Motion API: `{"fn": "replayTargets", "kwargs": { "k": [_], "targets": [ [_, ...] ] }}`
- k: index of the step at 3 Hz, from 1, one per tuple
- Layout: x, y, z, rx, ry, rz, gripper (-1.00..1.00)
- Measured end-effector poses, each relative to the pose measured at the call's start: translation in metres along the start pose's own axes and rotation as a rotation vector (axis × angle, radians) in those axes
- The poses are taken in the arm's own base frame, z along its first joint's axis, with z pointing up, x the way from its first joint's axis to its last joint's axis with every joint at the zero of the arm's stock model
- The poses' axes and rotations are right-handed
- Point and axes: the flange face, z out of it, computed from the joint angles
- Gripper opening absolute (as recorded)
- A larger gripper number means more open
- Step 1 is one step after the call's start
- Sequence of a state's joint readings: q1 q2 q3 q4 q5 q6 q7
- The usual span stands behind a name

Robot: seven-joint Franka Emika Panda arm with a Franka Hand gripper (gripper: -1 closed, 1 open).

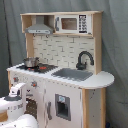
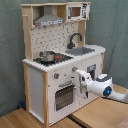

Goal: Play with the kitchen

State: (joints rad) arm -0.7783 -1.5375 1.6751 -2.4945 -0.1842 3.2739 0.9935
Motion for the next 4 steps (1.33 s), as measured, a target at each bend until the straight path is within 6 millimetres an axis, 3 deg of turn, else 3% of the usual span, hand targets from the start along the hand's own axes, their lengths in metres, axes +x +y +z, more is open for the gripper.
{"fn": "replayTargets", "kwargs": {
  "k": [1, 2, 4],
  "targets": [
    [0.003, 0.001, 0.002, -0.001, 0.003, 0.0, -1.0],
    [0.003, 0.001, 0.002, -0.001, 0.003, 0.0, 1.0],
    [0.004, -0.009, 0.018, 0.004, -0.01, 0.006, 1.0]
  ]
}}
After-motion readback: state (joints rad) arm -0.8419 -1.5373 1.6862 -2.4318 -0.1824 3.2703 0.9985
